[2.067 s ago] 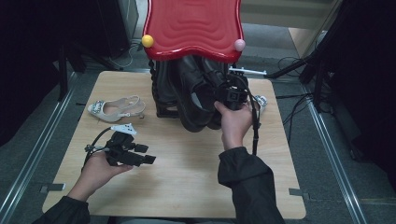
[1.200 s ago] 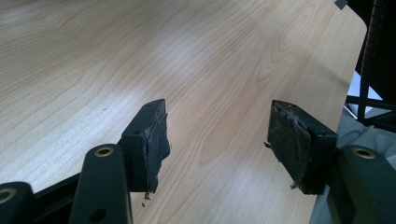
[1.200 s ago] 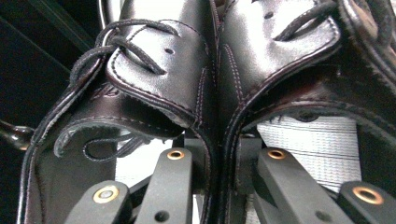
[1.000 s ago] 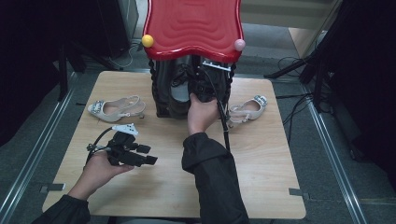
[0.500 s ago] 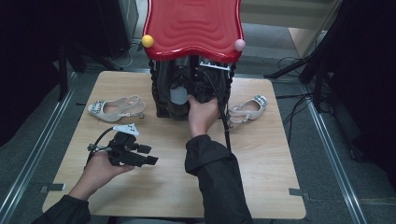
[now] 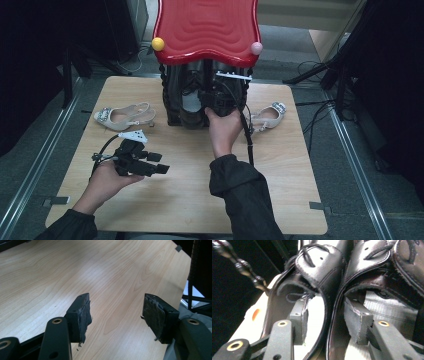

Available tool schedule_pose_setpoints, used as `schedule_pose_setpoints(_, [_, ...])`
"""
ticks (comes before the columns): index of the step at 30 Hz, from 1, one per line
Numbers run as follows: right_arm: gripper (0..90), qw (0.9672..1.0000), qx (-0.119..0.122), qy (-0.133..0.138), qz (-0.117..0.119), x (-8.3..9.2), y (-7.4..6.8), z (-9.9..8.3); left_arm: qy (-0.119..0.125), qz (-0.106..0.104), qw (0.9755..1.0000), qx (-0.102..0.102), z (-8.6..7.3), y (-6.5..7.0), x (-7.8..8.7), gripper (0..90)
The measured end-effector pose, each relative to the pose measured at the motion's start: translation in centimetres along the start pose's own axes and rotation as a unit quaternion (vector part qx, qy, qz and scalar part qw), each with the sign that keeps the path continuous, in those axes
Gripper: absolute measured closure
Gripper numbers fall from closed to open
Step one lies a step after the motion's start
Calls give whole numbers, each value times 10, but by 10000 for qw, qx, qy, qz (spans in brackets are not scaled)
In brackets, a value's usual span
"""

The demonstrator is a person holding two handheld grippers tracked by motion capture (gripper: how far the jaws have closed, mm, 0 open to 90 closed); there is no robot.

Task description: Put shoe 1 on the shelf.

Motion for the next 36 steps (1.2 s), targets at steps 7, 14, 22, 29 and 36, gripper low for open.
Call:
schedule_pose_setpoints(7, [507,9991,215,-111,362,14,1,-10,-6,-3,10000,-80,4,3,4,420])
schedule_pose_setpoints(14, [480,9955,473,-299,762,35,7,-18,147,-115,9998,-122,20,5,16,469])
schedule_pose_setpoints(22, [469,9903,865,-330,1032,59,13,-30,338,45,9990,-293,48,5,34,611])
schedule_pose_setpoints(29, [472,9836,1292,-515,1150,68,15,-48,347,-33,9986,-395,76,5,47,744])
schedule_pose_setpoints(36, [479,9796,1394,-713,1259,67,19,-68,338,-57,9978,-560,104,8,59,892])
Point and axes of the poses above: each handheld gripper's, and its own axes: x roughly backward along the jaws, z roughly out of its top, y roughly to its right, the point moved 6 cm from there along -x, roughly forward along the jaws, and after that the axes turned 8 degrees about -y, right-handed, at the moved point
